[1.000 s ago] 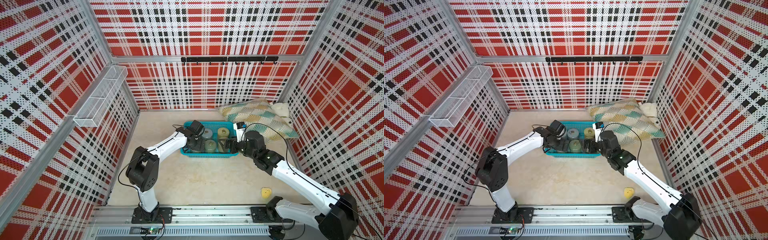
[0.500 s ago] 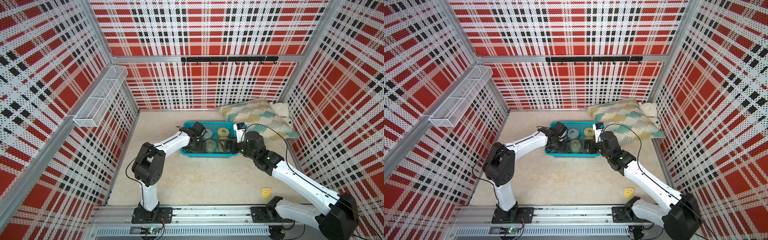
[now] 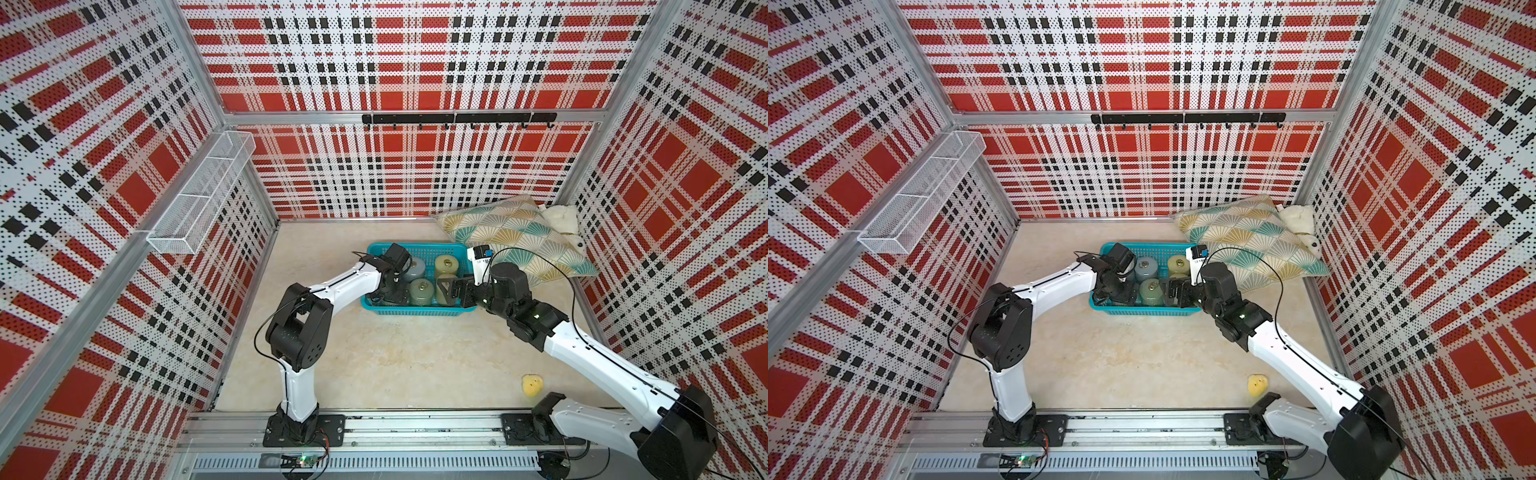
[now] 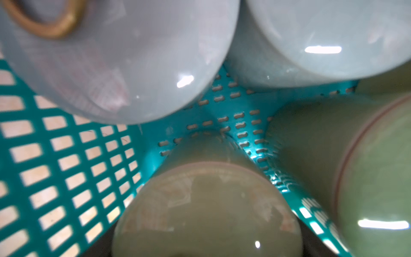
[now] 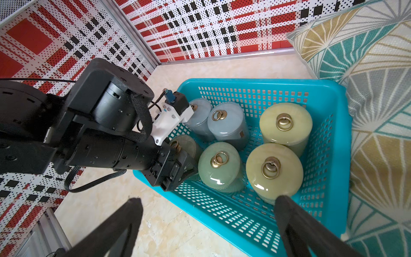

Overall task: Take the tea canister out of the basket
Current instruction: Pick up the tea canister from the basket.

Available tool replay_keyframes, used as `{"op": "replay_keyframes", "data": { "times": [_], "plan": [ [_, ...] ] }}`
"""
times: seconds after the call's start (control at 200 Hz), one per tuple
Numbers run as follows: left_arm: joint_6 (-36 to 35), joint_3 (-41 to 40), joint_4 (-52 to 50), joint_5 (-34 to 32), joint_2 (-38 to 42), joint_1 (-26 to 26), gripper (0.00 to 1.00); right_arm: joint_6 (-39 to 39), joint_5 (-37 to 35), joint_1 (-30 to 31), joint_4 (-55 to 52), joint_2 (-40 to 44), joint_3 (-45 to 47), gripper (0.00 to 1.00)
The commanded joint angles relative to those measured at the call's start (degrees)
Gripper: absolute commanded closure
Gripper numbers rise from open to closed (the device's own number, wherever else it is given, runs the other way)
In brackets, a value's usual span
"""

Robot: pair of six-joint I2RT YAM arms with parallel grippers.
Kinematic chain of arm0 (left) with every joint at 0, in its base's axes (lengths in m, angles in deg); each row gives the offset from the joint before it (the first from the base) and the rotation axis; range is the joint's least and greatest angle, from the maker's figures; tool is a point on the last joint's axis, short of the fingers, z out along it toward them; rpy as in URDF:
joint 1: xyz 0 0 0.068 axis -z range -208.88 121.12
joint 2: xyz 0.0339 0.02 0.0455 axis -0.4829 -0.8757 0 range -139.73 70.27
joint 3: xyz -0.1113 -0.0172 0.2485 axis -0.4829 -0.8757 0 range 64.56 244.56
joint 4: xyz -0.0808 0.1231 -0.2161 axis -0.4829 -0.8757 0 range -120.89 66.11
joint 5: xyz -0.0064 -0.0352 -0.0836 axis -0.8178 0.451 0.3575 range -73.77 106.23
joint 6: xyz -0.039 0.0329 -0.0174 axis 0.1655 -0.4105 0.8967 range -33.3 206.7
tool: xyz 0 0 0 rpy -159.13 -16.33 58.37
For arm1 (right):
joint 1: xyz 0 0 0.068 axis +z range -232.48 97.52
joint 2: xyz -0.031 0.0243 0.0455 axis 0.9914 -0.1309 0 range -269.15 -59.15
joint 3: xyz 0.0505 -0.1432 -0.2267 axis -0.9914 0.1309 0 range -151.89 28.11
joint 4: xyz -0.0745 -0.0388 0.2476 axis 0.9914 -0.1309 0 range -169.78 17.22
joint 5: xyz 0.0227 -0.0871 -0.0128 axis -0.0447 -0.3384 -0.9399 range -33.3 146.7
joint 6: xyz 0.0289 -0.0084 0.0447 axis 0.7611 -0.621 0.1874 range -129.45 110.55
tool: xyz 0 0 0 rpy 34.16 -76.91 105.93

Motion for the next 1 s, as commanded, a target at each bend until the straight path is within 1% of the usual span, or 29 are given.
{"op": "replay_keyframes", "data": {
  "times": [0.0, 0.17, 0.431, 0.641, 0.997],
  "plan": [
    [0.2, -0.1, -0.1, -1.6, 0.8, 1.0, 0.35, 0.3, 0.4, 0.4, 1.8, 0.2, 0.6, 0.00],
    [0.8, 1.1, -0.6, -1.4, 2.9, 0.9, 0.35, -0.5, 2.3, 1.0, 2.7, -0.2, 0.7, 0.00],
    [0.9, 6.5, -4.4, -1.3, 5.6, 0.1, 0.36, -3.0, 2.3, 5.1, 2.6, -2.5, -0.9, 0.00],
    [1.3, 9.5, -7.1, -1.3, 8.6, -1.1, 0.37, -4.1, 3.6, 6.6, 2.8, -3.5, -1.4, 0.00],
    [3.8, 7.3, -10.4, -1.8, 17.2, 0.0, 0.39, -5.3, 7.5, 7.0, 2.6, -3.8, -2.0, 0.00]
  ]
}}
